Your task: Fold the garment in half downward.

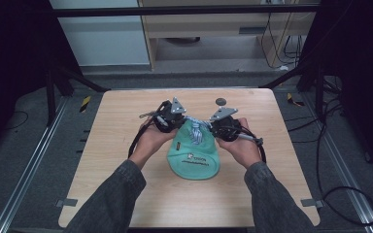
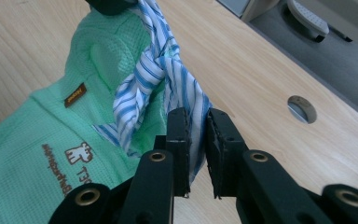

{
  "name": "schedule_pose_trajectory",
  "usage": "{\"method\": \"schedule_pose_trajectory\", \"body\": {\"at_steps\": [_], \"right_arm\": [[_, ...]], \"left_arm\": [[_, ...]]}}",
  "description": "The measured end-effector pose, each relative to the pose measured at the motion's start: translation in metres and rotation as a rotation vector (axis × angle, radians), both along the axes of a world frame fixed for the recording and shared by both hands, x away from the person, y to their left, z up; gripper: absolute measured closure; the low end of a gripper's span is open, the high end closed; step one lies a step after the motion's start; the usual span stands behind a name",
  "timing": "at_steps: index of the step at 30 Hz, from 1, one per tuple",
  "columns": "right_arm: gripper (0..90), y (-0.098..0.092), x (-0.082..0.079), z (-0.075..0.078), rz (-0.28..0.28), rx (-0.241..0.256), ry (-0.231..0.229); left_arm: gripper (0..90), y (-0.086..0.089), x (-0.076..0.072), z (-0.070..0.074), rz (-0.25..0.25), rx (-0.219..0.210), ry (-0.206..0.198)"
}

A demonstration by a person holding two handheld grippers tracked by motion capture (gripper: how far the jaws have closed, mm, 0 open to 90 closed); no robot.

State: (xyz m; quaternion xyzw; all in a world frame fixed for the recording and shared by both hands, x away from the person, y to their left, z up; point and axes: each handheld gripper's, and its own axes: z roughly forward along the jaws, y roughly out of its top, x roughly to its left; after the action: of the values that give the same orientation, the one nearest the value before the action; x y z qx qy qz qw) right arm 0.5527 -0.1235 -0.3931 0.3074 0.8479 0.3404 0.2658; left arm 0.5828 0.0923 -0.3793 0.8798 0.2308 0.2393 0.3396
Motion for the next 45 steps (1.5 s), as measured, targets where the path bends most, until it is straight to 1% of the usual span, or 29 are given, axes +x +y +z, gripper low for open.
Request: {"method": "schedule_pose_trajectory", "body": {"at_steps": [1,2,4,6,7,8,9,11,13,15,17,19,21,22,23,24,25,27,29,32,33,35,39,40,42,43,45], "right_arm": [[79.3,0.0,0.0,0.0,0.0,0.0,0.0],[79.2,-0.001,-0.001,0.0,0.0,-0.003,0.001],[79.1,-0.005,-0.005,-0.005,0.003,-0.013,0.01],[79.4,-0.006,-0.006,-0.008,0.006,-0.014,0.01],[80.9,-0.007,-0.008,-0.012,0.007,-0.006,0.016],[80.9,-0.007,-0.008,-0.012,0.007,-0.006,0.016],[81.1,-0.006,-0.011,-0.017,0.017,-0.008,0.025],[80.9,-0.006,-0.012,-0.019,0.017,-0.009,0.027],[80.8,-0.006,-0.012,-0.022,0.017,0.005,0.027],[80.2,-0.006,-0.012,-0.022,0.017,0.007,0.028],[78.4,-0.006,-0.012,-0.022,0.015,0.011,0.027],[75.4,-0.007,-0.011,-0.022,0.013,0.017,0.028],[66.2,-0.009,-0.008,-0.022,-0.004,0.022,0.037],[66.2,-0.009,-0.008,-0.022,-0.004,0.022,0.037],[60.7,-0.01,-0.006,-0.024,-0.011,0.021,0.05],[60.7,-0.01,-0.006,-0.024,-0.011,0.021,0.05],[57.1,-0.011,-0.003,-0.027,-0.024,0.017,0.067],[57.2,-0.011,-0.001,-0.028,-0.032,0.017,0.074],[61.3,-0.011,0.002,-0.031,-0.033,0.023,0.09],[73.9,-0.01,0.003,-0.032,-0.017,0.021,0.092],[80.4,-0.008,0.0,-0.031,-0.001,0.009,0.08],[81.5,-0.008,-0.002,-0.031,0.004,0.012,0.078],[82.9,-0.006,-0.012,-0.028,0.031,-0.007,0.068],[82.9,-0.006,-0.012,-0.028,0.031,-0.007,0.068],[82.8,-0.005,-0.017,-0.028,0.036,-0.009,0.067],[82.7,-0.003,-0.022,-0.03,0.051,-0.008,0.065],[82.8,-0.002,-0.025,-0.03,0.058,-0.014,0.063]], "left_arm": [[84.2,0.0,0.0,0.0,0.0,0.0,0.0],[84.2,-0.002,-0.004,-0.002,-0.012,0.005,-0.001],[84.2,-0.004,-0.01,-0.008,-0.025,0.017,-0.001],[84.2,-0.006,-0.016,-0.015,-0.041,0.024,0.01],[84.2,-0.006,-0.02,-0.022,-0.041,0.034,0.01],[84.2,-0.006,-0.02,-0.022,-0.041,0.034,0.01],[84.3,-0.006,-0.022,-0.027,-0.035,0.034,0.021],[84.3,-0.005,-0.023,-0.028,-0.034,0.033,0.024],[84.4,-0.004,-0.023,-0.029,-0.029,0.03,0.022],[84.5,-0.002,-0.023,-0.029,-0.03,0.023,0.025],[84.6,-0.002,-0.023,-0.028,-0.035,0.019,0.023],[84.6,-0.002,-0.025,-0.027,-0.043,0.025,0.014],[84.6,-0.001,-0.025,-0.027,-0.04,0.021,0.014],[84.6,-0.001,-0.025,-0.027,-0.04,0.021,0.014],[84.6,0.0,-0.025,-0.027,-0.04,0.02,0.016],[84.6,0.0,-0.025,-0.026,-0.042,0.021,0.017],[84.6,0.0,-0.025,-0.027,-0.045,0.022,0.015],[84.6,0.0,-0.025,-0.026,-0.046,0.021,0.014],[84.6,0.001,-0.025,-0.026,-0.045,0.013,0.014],[84.6,0.002,-0.025,-0.026,-0.046,0.01,0.016],[84.5,0.003,-0.027,-0.026,-0.043,0.002,0.017],[84.5,0.004,-0.028,-0.026,-0.046,-0.001,0.021],[84.4,0.007,-0.034,-0.029,-0.056,-0.005,0.023],[84.4,0.008,-0.036,-0.03,-0.062,-0.002,0.024],[84.3,0.011,-0.041,-0.034,-0.069,0.007,0.024],[84.3,0.013,-0.045,-0.037,-0.073,0.01,0.03],[84.3,0.015,-0.047,-0.039,-0.074,0.007,0.031]]}}
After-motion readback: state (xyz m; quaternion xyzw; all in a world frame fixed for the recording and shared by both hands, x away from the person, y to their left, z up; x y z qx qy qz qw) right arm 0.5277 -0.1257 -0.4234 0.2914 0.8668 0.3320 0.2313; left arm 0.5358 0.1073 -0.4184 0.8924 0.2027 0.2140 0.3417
